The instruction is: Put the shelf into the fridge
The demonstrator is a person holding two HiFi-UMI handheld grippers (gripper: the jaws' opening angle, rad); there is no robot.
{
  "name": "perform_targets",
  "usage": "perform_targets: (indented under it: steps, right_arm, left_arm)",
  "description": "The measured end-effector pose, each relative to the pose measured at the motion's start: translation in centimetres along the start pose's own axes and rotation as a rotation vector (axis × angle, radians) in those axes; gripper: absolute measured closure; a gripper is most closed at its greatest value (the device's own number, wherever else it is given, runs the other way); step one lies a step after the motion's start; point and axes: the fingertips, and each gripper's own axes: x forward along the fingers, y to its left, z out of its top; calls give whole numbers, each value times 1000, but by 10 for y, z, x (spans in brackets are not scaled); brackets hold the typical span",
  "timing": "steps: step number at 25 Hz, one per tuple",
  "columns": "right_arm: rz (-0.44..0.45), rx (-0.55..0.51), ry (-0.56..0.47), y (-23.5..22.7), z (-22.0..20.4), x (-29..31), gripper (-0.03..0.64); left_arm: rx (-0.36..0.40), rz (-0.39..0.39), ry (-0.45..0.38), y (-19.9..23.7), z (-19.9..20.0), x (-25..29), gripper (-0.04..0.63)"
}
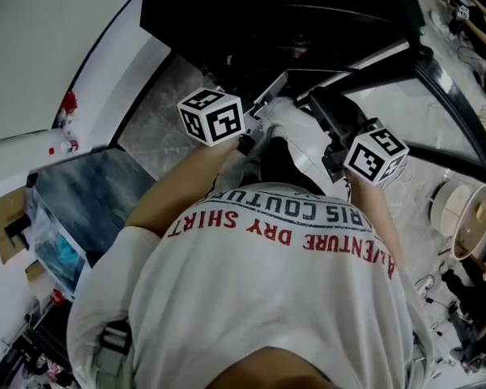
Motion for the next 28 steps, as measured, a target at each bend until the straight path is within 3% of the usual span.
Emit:
perform_targets:
  steps: [11, 28]
  right_arm:
    - [8, 5, 33, -1, -9, 4, 565]
    - [-1, -32, 26, -2, 10, 12, 572]
  left_arm:
    - [17, 23, -15, 9, 12, 8, 477]
    - [49, 31, -29, 25, 29, 26, 474]
